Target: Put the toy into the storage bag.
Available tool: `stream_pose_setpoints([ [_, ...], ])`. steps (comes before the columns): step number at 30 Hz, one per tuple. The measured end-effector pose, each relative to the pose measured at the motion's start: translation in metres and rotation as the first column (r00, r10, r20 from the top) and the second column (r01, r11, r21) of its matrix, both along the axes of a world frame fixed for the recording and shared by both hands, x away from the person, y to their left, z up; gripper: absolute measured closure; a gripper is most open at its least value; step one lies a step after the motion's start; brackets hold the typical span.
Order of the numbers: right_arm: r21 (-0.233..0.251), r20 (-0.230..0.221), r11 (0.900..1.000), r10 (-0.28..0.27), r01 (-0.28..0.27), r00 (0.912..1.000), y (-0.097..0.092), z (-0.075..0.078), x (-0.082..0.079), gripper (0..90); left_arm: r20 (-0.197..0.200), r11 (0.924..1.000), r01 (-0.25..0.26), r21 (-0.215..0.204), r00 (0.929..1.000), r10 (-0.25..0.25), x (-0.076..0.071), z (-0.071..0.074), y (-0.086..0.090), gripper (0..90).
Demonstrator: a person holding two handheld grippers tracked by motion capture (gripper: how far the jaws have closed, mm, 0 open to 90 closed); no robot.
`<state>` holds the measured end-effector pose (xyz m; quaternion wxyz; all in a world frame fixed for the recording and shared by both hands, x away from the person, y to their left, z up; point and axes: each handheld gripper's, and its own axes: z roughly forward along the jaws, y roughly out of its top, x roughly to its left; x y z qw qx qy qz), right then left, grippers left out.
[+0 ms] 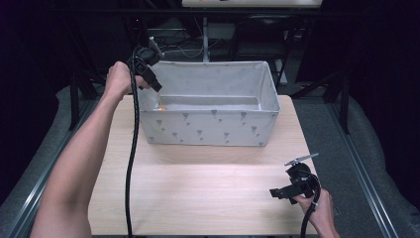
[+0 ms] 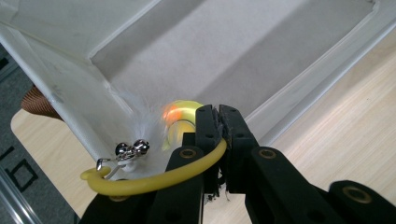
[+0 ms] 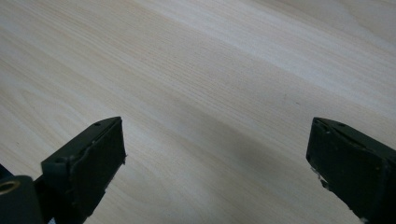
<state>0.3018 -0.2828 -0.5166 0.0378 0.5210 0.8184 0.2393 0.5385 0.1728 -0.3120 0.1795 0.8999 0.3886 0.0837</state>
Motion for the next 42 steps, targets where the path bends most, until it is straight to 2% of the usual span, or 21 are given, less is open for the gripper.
stream_pose_setpoints([
  [1, -0.001, 0.0, 1.0, -0.002, 0.002, 1.0, 0.0, 0.0, 0.0, 4.6, -0.014, 1.0, 0.002, 0.0, 0.9999, -0.002, 0.0, -0.005, 0.001, 87.1],
  [7, -0.001, 0.003, 1.0, 0.001, -0.001, 1.0, 0.0, 0.0, 0.0, 4.6, -0.023, 0.9997, 0.002, 0.026, 0.9997, -0.001, 0.0, -0.012, 0.002, 87.0],
  [12, 0.0, -0.001, 1.0, 0.003, -0.003, 1.0, 0.0, 0.0, 0.0, 4.6, -0.058, 0.9992, -0.008, 0.038, 0.9983, 0.011, 0.002, -0.024, 0.005, 86.9],
  [16, 0.0, -0.003, 1.0, 0.003, -0.003, 1.0, -0.001, 0.0, 0.0, 4.6, -0.06, 0.9982, -0.008, 0.06, 0.9981, 0.011, 0.003, -0.029, 0.006, 86.9],
  [30, 0.0, -0.002, 1.0, 0.003, -0.003, 1.0, 0.0, 0.0, 0.0, 4.5, -0.107, 0.9971, -0.029, 0.07, 0.9936, 0.036, 0.005, -0.046, 0.007, 85.5],
  [32, -0.001, -0.003, 1.0, 0.004, -0.004, 1.0, 0.0, 0.0, 0.0, 4.6, -0.117, 0.9958, -0.033, 0.085, 0.9923, 0.043, 0.006, -0.05, 0.007, 85.6],
  [33, -0.001, -0.004, 1.0, 0.004, -0.004, 1.0, -0.001, 0.0, 0.0, 4.6, -0.123, 0.9972, -0.033, 0.067, 0.9915, 0.041, 0.006, -0.051, 0.007, 85.6],
  [36, 0.001, -0.004, 1.0, 0.004, -0.004, 1.0, -0.001, 0.0, 0.0, 4.6, -0.119, 0.9967, -0.036, 0.073, 0.9919, 0.044, 0.006, -0.051, 0.006, 85.6],
  [39, 0.001, -0.004, 1.0, 0.004, -0.004, 1.0, -0.001, 0.0, 0.0, 4.6, -0.111, 0.9972, -0.041, 0.063, 0.9927, 0.048, 0.006, -0.048, 0.005, 80.6],
  [41, 0.001, -0.005, 1.0, 0.005, -0.005, 1.0, -0.001, 0.0, 0.0, 4.5, -0.104, 0.9977, -0.044, 0.052, 0.9934, 0.049, 0.005, -0.044, 0.006, 73.5],
  [42, 0.0, -0.004, 1.0, 0.005, -0.005, 1.0, -0.001, 0.0, 0.0, 4.6, -0.098, 0.9981, -0.043, 0.043, 0.9941, 0.047, 0.004, -0.039, 0.006, 72.5],
])
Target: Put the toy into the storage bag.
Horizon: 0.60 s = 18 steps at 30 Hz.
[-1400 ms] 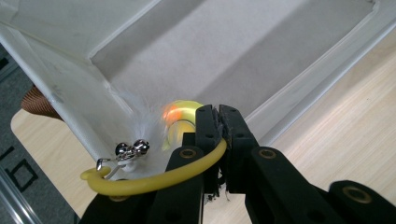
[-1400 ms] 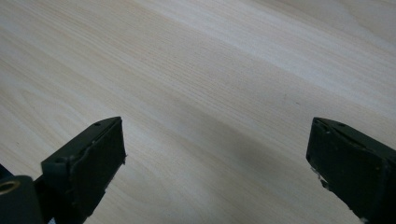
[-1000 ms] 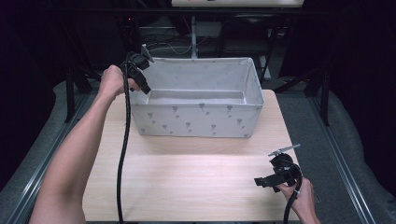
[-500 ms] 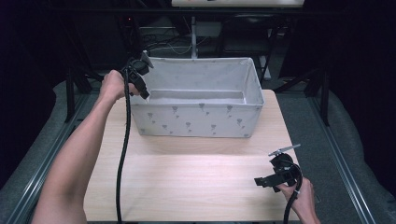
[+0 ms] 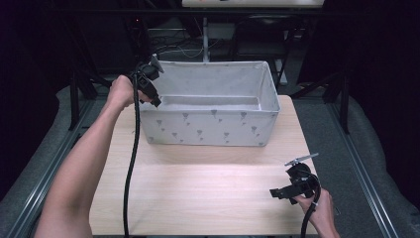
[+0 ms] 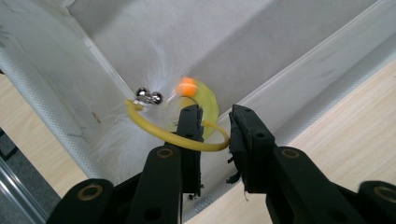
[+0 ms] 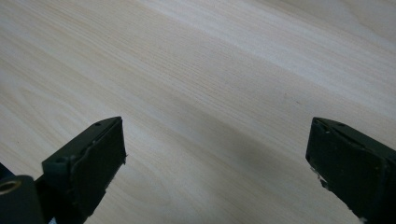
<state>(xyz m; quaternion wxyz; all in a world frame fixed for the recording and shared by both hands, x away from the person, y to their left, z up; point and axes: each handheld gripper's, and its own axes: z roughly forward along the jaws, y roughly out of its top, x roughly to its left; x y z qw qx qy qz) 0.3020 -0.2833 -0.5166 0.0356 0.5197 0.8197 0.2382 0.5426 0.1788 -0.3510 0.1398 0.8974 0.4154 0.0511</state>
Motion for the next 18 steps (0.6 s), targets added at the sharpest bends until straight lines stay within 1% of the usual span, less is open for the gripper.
stream_pose_setpoints([
  [1, 0.0, 0.0, 1.0, 0.0, 0.0, 1.0, 0.0, 0.0, 0.0, 4.6, 0.0, 1.0, 0.0, 0.0, 1.0, 0.0, 0.0, 0.0, 0.0, 70.0],
  [2, 0.0, -0.001, 1.0, 0.0, 0.0, 1.0, 0.0, 0.0, 0.0, 4.6, 0.007, 1.0, -0.002, -0.009, 1.0, 0.002, -0.001, 0.002, 0.0, 70.0],
  [3, 0.0, 0.0, 1.0, 0.0, 0.0, 1.0, 0.0, 0.0, 0.0, 4.5, 0.003, 1.0, -0.002, 0.0, 1.0, 0.002, -0.002, 0.007, 0.001, 64.5],
  [4, 0.0, 0.001, 1.0, -0.002, 0.002, 1.0, 0.0, 0.0, 0.0, 4.6, 0.003, 1.0, -0.002, 0.0, 1.0, 0.002, -0.002, 0.007, 0.001, 63.0],
  [7, -0.001, 0.002, 1.0, -0.003, 0.003, 1.0, 0.001, 0.0, 0.0, 4.6, -0.007, 1.0, -0.01, 0.002, 0.9999, 0.01, -0.004, 0.009, 0.003, 54.6],
  [8, -0.001, 0.002, 1.0, -0.003, 0.003, 1.0, 0.001, 0.0, 0.0, 4.6, -0.007, 0.9999, -0.013, -0.001, 0.9999, 0.013, -0.004, 0.01, 0.004, 54.6],
  [9, -0.001, 0.003, 1.0, -0.003, 0.003, 1.0, 0.0, 0.0, 0.0, 4.5, -0.01, 0.9999, -0.014, -0.005, 0.9999, 0.013, -0.005, 0.01, 0.005, 51.9],
  [11, -0.001, 0.001, 1.0, -0.002, 0.002, 1.0, 0.0, 0.0, 0.0, 4.6, -0.034, 0.9999, -0.013, -0.006, 0.9993, 0.013, -0.006, 0.01, 0.009, 49.2],
  [13, -0.001, 0.0, 1.0, -0.002, 0.002, 1.0, 0.0, 0.0, 0.0, 4.5, -0.041, 0.9999, -0.015, -0.007, 0.999, 0.015, -0.006, 0.01, 0.01, 47.2],
  [18, -0.003, 0.004, 1.0, 0.005, -0.005, 1.0, 0.001, 0.0, 0.0, 4.6, -0.09, 0.9996, -0.024, -0.013, 0.9957, 0.022, -0.005, 0.005, 0.015, 42.5],
])
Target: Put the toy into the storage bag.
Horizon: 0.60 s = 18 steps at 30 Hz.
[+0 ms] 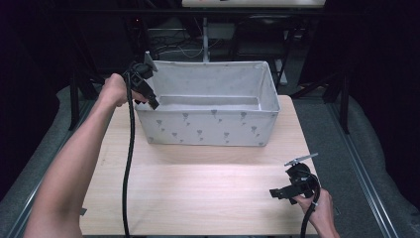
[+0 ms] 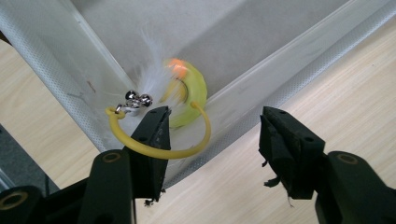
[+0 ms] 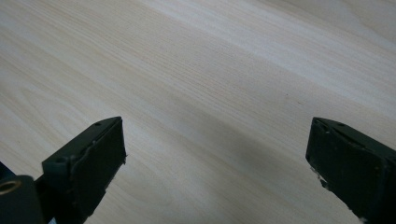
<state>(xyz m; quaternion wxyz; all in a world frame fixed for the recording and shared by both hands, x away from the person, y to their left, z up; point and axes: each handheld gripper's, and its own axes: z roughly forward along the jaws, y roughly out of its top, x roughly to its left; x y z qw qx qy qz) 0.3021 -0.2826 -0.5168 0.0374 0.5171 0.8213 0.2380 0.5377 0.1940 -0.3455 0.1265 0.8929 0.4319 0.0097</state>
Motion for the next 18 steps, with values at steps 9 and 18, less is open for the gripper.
stream_pose_setpoints([
  [9, 0.001, 0.0, 1.0, 0.002, -0.002, 1.0, 0.0, 0.0, 0.0, 4.6, -0.039, 1.0, -0.006, 0.005, 0.9992, 0.006, 0.0, -0.005, 0.003, 26.4],
  [18, 0.002, 0.0, 1.0, -0.003, 0.003, 1.0, 0.0, 0.0, 0.0, 4.5, -0.053, 1.0, -0.004, 0.001, 0.9986, 0.004, -0.003, -0.007, 0.005, 16.0],
])
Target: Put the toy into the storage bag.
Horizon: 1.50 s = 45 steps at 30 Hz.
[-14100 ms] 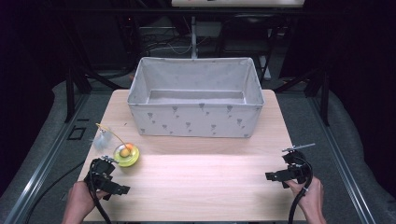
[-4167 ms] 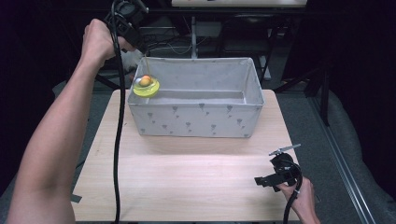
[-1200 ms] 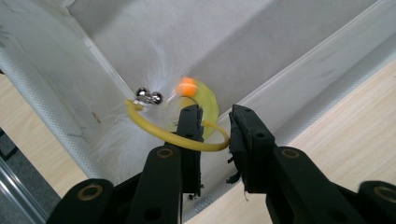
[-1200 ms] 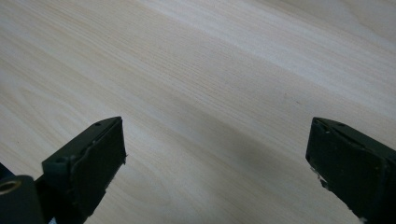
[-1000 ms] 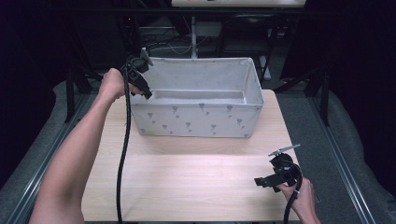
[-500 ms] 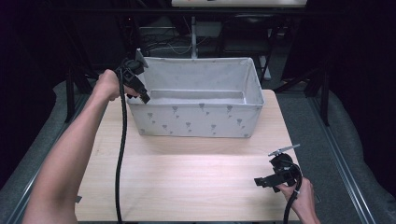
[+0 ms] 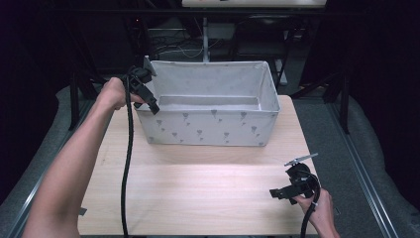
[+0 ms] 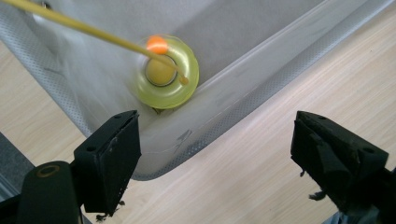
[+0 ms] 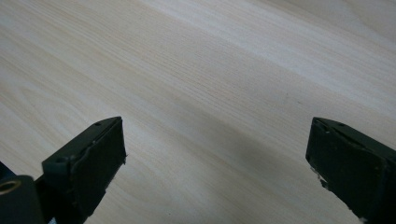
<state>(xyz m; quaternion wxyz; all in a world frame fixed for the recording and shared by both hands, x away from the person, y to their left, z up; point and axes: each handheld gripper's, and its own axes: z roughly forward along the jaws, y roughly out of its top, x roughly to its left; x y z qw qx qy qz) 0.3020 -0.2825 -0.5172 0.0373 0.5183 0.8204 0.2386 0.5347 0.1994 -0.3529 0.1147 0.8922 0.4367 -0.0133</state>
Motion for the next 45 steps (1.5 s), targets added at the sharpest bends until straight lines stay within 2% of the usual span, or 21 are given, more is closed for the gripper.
stream_pose_setpoints([
  [6, -0.001, -0.001, 1.0, -0.003, 0.003, 1.0, 0.0, -0.001, 0.0, 4.6, 0.033, 0.9999, 0.001, -0.015, 0.9994, 0.0, -0.007, 0.01, 0.005, 15.7],
  [7, -0.006, -0.003, 1.0, 0.004, -0.004, 1.0, 0.0, 0.0, 0.0, 4.5, 0.049, 0.9998, 0.002, -0.021, 0.9988, -0.001, -0.012, 0.015, 0.007, 15.7],
  [10, 0.0, -0.002, 1.0, 0.0, 0.0, 1.0, 0.0, 0.0, 0.0, 4.6, 0.064, 0.9995, 0.012, -0.028, 0.9979, -0.01, -0.019, 0.02, 0.009, 15.6],
  [13, -0.002, -0.003, 1.0, -0.001, 0.001, 1.0, 0.0, 0.0, 0.0, 4.5, 0.094, 0.9993, 0.02, -0.032, 0.9955, -0.017, -0.031, 0.027, 0.012, 15.5],
  [14, -0.002, -0.004, 1.0, 0.005, -0.005, 1.0, 0.0, 0.0, 0.0, 4.6, 0.114, 0.9992, 0.023, -0.033, 0.9932, -0.019, -0.039, 0.03, 0.013, 15.5],
  [15, -0.002, -0.004, 1.0, 0.005, -0.005, 1.0, 0.0, 0.0, 0.0, 4.6, 0.114, 0.9992, 0.023, -0.033, 0.9932, -0.019, -0.039, 0.03, 0.013, 15.3],
  [18, -0.004, -0.009, 1.0, 0.007, -0.007, 0.9999, 0.001, 0.0, 0.0, 4.6, 0.14, 0.9989, 0.032, -0.035, 0.9897, -0.027, -0.052, 0.032, 0.014, 14.9],
  [19, -0.01, -0.01, 0.9999, 0.011, -0.011, 0.9999, 0.001, 0.001, 0.0, 4.5, 0.152, 0.9986, 0.04, -0.035, 0.9878, -0.035, -0.063, 0.033, 0.015, 14.9],
  [23, -0.01, -0.006, 0.9999, 0.005, -0.005, 1.0, 0.002, 0.0, 0.0, 4.5, 0.173, 0.9979, 0.056, -0.033, 0.9837, -0.05, -0.083, 0.032, 0.019, 14.5],
  [24, -0.012, -0.005, 0.9999, 0.008, -0.008, 1.0, 0.002, 0.0, 0.0, 4.6, 0.173, 0.9979, 0.056, -0.033, 0.9837, -0.05, -0.083, 0.032, 0.019, 14.4],
  [25, -0.012, -0.008, 0.9999, 0.006, -0.006, 0.9999, 0.002, 0.0, 0.0, 4.6, 0.183, 0.9975, 0.062, -0.034, 0.9816, -0.054, -0.093, 0.029, 0.022, 14.3],
  [26, -0.011, -0.008, 0.9999, 0.006, -0.006, 0.9999, 0.002, 0.0, 0.0, 4.6, 0.183, 0.9975, 0.062, -0.034, 0.9816, -0.054, -0.093, 0.029, 0.022, 14.3],
  [30, -0.017, -0.011, 0.9998, 0.008, -0.008, 0.9999, 0.002, 0.0, 0.0, 4.5, 0.19, 0.9975, 0.065, -0.026, 0.9799, -0.059, -0.111, 0.021, 0.029, 13.4],
  [31, -0.012, -0.011, 0.9999, 0.008, -0.008, 0.9999, 0.002, 0.0, 0.0, 4.5, 0.197, 0.9974, 0.067, -0.025, 0.9785, -0.061, -0.12, 0.016, 0.032, 13.1],
  [35, -0.013, -0.019, 0.9998, 0.013, -0.013, 0.9997, 0.003, 0.0, 0.0, 4.6, 0.205, 0.9972, 0.07, -0.027, 0.9767, -0.063, -0.14, 0.003, 0.037, 10.7],
  [38, -0.006, -0.016, 0.9999, 0.013, -0.013, 0.9998, 0.003, -0.001, 0.0, 4.5, 0.207, 0.9972, 0.071, -0.024, 0.9762, -0.065, -0.149, -0.004, 0.038, 10.2],
  [39, -0.013, -0.017, 0.9998, 0.015, -0.016, 0.9997, 0.003, -0.001, 0.0, 4.5, 0.208, 0.9974, 0.069, -0.022, 0.976, -0.063, -0.157, -0.012, 0.039, 9.7],
  [41, -0.017, -0.018, 0.9997, 0.016, -0.016, 0.9997, 0.004, -0.001, 0.0, 4.5, 0.205, 0.9974, 0.069, -0.019, 0.9767, -0.064, -0.161, -0.016, 0.04, 8.7],
  [42, -0.011, -0.016, 0.9999, 0.011, -0.011, 0.9998, 0.004, -0.001, 0.0, 4.5, 0.205, 0.9975, 0.066, -0.024, 0.977, -0.06, -0.167, -0.024, 0.042, 8.1],
  [43, -0.011, -0.016, 0.9999, 0.011, -0.011, 0.9998, 0.004, -0.001, 0.0, 4.5, 0.205, 0.9975, 0.066, -0.024, 0.977, -0.06, -0.167, -0.024, 0.042, 7.8],
  [45, -0.016, -0.021, 0.9997, 0.016, -0.017, 0.9996, 0.005, -0.001, 0.0, 4.6, 0.196, 0.9976, 0.062, -0.032, 0.9791, -0.054, -0.175, -0.038, 0.045, 7.6],
])
